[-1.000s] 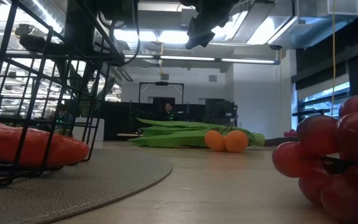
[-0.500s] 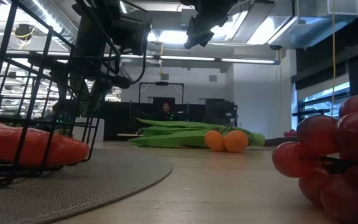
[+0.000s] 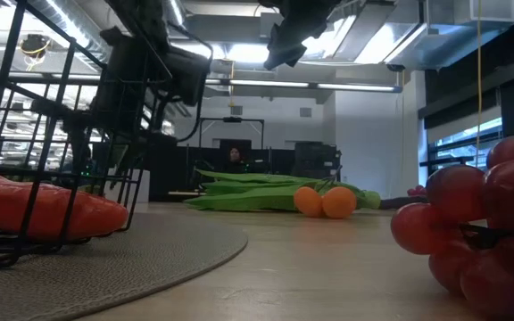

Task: Build produce basket
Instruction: Put the dark red chilli pepper into the wire basket

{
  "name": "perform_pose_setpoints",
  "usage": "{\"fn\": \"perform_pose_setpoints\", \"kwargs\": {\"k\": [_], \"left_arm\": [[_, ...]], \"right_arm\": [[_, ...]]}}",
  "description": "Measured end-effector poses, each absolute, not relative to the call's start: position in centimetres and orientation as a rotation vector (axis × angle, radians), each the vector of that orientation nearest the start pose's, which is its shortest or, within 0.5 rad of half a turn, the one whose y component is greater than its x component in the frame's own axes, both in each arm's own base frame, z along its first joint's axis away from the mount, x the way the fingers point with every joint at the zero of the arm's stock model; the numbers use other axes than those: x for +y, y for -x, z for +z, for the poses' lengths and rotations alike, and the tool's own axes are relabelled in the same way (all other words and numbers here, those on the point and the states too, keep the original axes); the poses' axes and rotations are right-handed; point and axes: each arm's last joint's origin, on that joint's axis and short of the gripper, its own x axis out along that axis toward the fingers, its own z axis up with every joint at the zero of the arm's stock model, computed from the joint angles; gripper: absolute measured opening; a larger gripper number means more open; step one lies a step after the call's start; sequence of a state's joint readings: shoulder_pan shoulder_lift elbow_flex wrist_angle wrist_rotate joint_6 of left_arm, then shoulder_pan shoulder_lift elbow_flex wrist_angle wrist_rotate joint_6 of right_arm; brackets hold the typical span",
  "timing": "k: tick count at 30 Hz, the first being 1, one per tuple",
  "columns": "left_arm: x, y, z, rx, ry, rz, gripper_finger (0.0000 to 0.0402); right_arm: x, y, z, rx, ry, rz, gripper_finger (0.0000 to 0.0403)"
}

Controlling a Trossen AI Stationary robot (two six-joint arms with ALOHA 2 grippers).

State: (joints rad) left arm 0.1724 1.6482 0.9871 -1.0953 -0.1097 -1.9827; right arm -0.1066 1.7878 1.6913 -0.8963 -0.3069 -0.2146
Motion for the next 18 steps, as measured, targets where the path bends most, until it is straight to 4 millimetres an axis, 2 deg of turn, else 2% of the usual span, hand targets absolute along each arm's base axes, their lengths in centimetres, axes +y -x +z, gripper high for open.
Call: {"fn": "perform_pose_setpoints", "kwargs": {"k": [10, 18], "left_arm": [[4.6, -24.0, 14.9, 0.893, 1.436, 1.8, 0.0202], [4.8, -24.0, 14.8, 0.87, 1.373, 1.788, 0.0202]], "right_arm": [[-3.2, -37.9, 31.9, 0.928, -0.003, 0.285, 0.0108], [-3.2, -37.9, 31.9, 0.929, -0.003, 0.285, 0.0108]]}}
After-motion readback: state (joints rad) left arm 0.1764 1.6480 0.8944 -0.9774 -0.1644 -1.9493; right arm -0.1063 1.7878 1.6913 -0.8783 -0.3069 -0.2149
